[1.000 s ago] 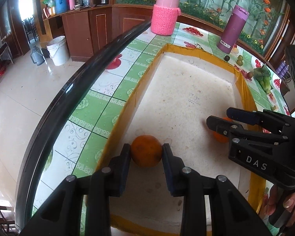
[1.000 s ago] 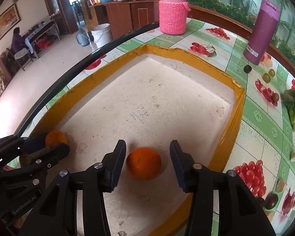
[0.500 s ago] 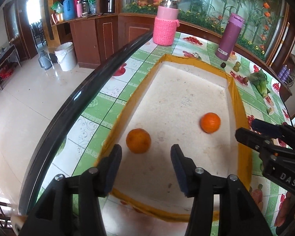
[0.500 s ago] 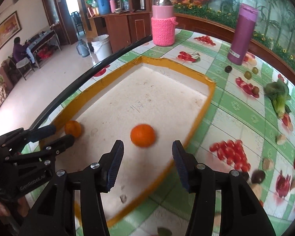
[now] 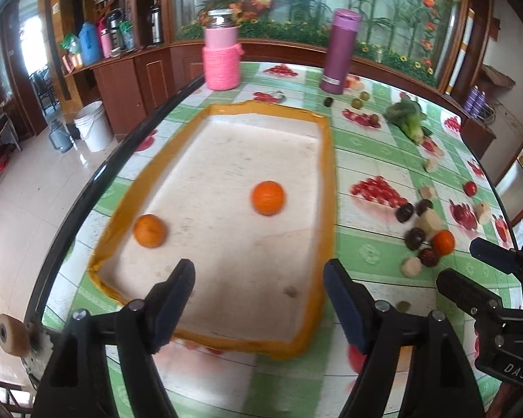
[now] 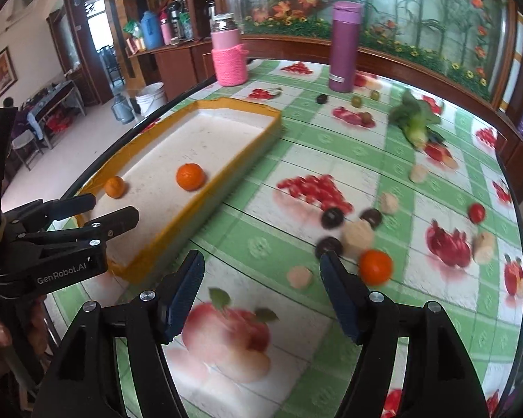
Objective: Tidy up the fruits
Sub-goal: 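Move the right gripper back to the table and grasp another orange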
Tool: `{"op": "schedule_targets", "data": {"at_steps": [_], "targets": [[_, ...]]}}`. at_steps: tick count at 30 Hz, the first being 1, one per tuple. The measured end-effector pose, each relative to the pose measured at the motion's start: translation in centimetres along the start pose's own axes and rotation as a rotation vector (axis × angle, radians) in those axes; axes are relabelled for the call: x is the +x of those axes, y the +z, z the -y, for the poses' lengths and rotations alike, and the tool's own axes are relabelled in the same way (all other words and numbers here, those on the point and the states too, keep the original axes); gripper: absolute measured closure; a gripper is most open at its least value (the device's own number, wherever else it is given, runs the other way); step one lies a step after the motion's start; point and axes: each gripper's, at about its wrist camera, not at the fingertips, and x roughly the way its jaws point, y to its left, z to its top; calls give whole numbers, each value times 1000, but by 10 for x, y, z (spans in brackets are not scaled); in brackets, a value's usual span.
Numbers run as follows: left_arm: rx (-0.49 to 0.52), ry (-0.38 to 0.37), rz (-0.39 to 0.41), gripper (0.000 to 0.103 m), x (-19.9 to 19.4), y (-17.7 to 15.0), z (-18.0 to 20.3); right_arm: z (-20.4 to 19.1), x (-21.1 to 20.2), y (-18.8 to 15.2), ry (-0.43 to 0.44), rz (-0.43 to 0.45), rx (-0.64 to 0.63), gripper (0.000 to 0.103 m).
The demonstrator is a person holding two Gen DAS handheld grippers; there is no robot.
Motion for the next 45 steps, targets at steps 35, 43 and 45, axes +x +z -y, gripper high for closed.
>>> {"op": "schedule_targets", "data": {"at_steps": [35, 43, 45], "targets": [[244, -34, -98, 10, -3, -33, 91, 112, 62, -12, 53, -105, 85, 37], [259, -83, -130, 10, 18, -24, 113, 125, 58, -13, 77, -108, 118, 68], [263, -98, -128, 10, 26, -19, 121, 135, 43, -20, 71, -79, 150, 68]]}}
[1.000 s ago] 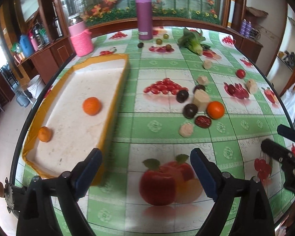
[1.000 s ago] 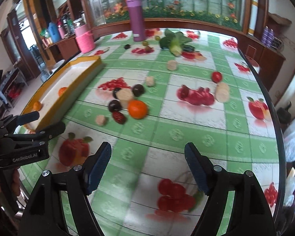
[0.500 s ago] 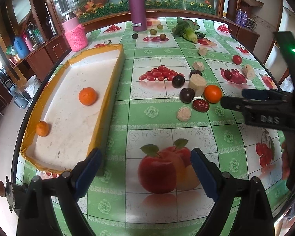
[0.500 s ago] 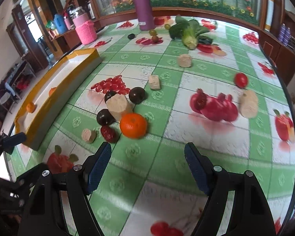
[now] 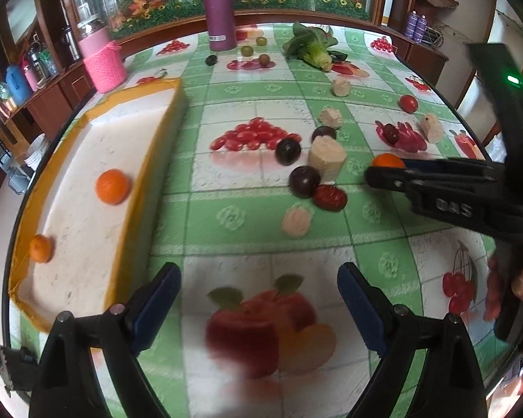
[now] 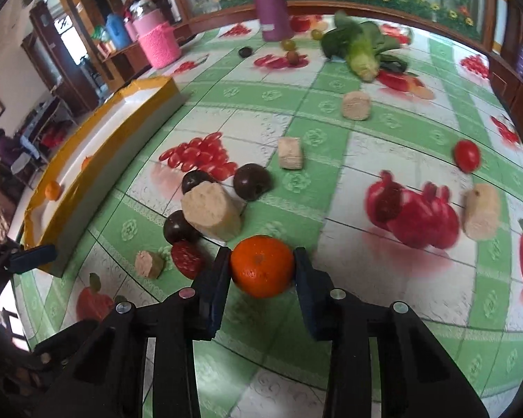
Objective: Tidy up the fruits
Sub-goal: 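Move the right gripper back to the table and grasp another orange, then carry the orange into the tray and release it beside another orange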
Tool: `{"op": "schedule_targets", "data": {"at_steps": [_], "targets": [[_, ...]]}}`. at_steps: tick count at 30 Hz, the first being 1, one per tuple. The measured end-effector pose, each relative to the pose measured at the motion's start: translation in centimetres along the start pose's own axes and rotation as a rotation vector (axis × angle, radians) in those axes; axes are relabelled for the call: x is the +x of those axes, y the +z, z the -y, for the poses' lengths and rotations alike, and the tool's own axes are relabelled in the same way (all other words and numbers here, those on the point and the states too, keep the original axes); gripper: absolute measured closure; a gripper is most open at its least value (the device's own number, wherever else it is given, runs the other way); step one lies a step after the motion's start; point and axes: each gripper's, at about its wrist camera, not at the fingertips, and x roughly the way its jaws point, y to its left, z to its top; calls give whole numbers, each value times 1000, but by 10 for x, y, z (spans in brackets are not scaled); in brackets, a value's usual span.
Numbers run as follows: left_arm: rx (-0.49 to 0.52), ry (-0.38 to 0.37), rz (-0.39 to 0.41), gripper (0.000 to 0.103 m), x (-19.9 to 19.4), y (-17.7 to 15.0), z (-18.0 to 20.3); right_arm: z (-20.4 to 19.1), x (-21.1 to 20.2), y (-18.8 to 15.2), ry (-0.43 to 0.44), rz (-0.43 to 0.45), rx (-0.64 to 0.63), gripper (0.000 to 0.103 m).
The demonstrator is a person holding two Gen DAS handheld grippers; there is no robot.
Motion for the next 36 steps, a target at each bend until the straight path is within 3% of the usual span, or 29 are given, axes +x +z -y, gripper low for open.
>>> {"op": "schedule_targets", "data": {"at_steps": [4, 6, 8, 9, 11, 14, 20, 29, 36], "targets": [[20, -20, -5, 13, 21, 14, 11, 10, -21, -14, -38, 25, 6, 68], [12, -43, -25, 33, 34, 19, 11, 12, -28, -21, -57, 29, 0, 67], [13, -49, -18, 43, 42, 20, 12, 13, -33, -27, -66, 33, -3, 67], [26, -50, 8, 61, 42, 20, 13, 13, -35, -30, -71, 36, -3, 67], [46, -69, 28, 77, 42, 21, 15, 13, -37, -32, -69, 42, 7, 67], [12, -146, 21, 79, 37, 20, 9, 11, -42, -34, -72, 56, 19, 67], [21, -204, 65, 79, 3, 10, 10, 2, -54, -38, -89, 77, 8, 67], [-6, -241, 105, 79, -33, -3, -6, -12, -80, -47, -132, 113, 6, 68], [-51, -248, 132, 79, -44, -10, -30, -29, -77, -47, -133, 91, 5, 68]]}}
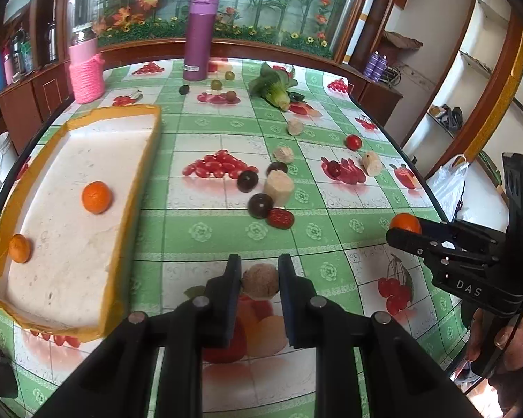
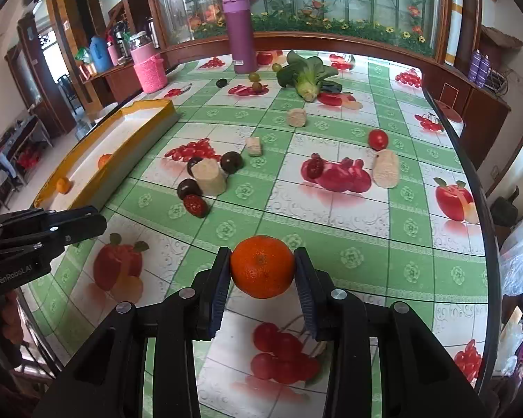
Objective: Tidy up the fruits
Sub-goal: 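Carry the orange into the tray and release it beside another orange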
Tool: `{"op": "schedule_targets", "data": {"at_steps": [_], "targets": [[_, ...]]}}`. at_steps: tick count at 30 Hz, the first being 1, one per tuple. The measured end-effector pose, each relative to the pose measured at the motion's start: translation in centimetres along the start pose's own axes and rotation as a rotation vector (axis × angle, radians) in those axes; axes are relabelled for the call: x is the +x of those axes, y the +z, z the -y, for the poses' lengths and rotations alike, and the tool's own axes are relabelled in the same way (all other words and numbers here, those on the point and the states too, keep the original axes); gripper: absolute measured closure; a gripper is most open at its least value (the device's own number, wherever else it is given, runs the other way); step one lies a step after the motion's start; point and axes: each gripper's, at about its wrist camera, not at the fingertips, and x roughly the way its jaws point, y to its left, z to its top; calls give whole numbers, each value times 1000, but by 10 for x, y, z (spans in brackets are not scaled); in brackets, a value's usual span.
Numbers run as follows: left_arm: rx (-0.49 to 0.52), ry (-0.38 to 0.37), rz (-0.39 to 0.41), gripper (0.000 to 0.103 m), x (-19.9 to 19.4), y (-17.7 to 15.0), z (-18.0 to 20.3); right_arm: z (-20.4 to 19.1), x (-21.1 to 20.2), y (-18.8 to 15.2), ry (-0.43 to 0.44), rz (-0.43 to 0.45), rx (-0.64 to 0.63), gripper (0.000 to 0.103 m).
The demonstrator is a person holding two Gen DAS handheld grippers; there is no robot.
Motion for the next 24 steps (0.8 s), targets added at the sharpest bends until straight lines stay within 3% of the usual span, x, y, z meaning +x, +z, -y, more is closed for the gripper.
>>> {"op": "schedule_targets", "data": {"at_steps": [13, 24], "targets": [[-132, 103, 58, 79, -31, -6, -82, -89, 25, 50, 128, 7, -119, 68], [-252, 240, 36, 79, -27, -15, -163, -189, 78, 91, 249, -46, -275, 68]]}}
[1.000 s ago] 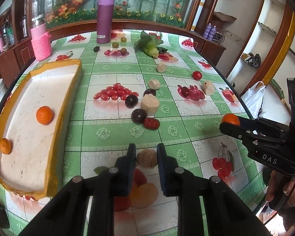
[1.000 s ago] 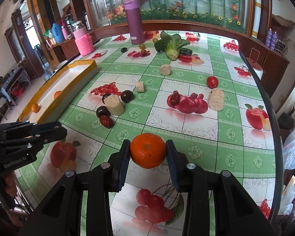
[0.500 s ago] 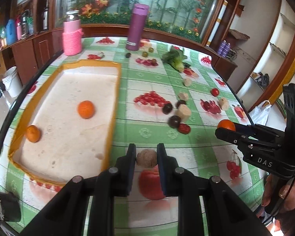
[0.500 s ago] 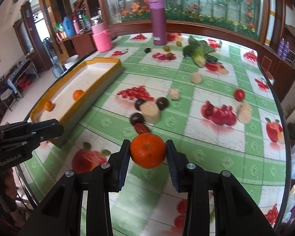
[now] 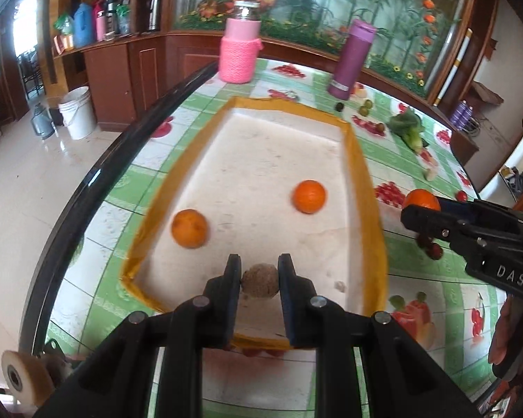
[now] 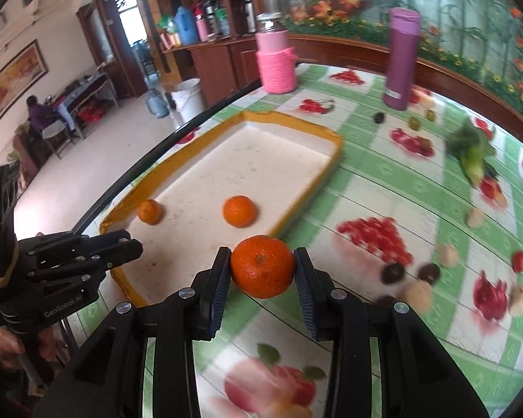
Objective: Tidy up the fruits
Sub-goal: 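Carry the orange into the tray and release it beside another orange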
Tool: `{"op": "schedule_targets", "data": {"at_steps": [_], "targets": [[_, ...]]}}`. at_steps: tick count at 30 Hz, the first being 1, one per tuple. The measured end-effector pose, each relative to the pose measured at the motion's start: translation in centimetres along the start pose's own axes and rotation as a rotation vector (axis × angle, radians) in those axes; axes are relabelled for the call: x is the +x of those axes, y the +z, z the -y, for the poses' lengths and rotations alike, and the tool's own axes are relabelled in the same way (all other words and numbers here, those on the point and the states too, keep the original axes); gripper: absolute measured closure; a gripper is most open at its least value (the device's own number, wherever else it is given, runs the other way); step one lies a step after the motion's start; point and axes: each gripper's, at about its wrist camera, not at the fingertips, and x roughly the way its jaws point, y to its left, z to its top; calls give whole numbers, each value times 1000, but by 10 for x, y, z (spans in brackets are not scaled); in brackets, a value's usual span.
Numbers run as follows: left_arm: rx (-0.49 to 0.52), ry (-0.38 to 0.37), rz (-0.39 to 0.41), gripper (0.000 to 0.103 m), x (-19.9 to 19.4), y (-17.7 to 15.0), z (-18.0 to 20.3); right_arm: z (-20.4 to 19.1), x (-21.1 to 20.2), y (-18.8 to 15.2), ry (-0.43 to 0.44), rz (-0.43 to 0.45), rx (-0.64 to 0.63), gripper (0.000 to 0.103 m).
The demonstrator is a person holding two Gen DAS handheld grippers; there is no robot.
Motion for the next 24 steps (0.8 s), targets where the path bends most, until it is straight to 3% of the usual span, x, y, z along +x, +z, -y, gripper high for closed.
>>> {"op": "schedule_targets", "data": {"at_steps": [10, 24], "targets": [[-18, 23, -44, 79, 23, -1, -17, -31, 65, 7, 25, -110, -99, 68], [9, 73, -64, 79, 36, -5, -20, -47, 89, 2, -39, -144, -228, 68]]}}
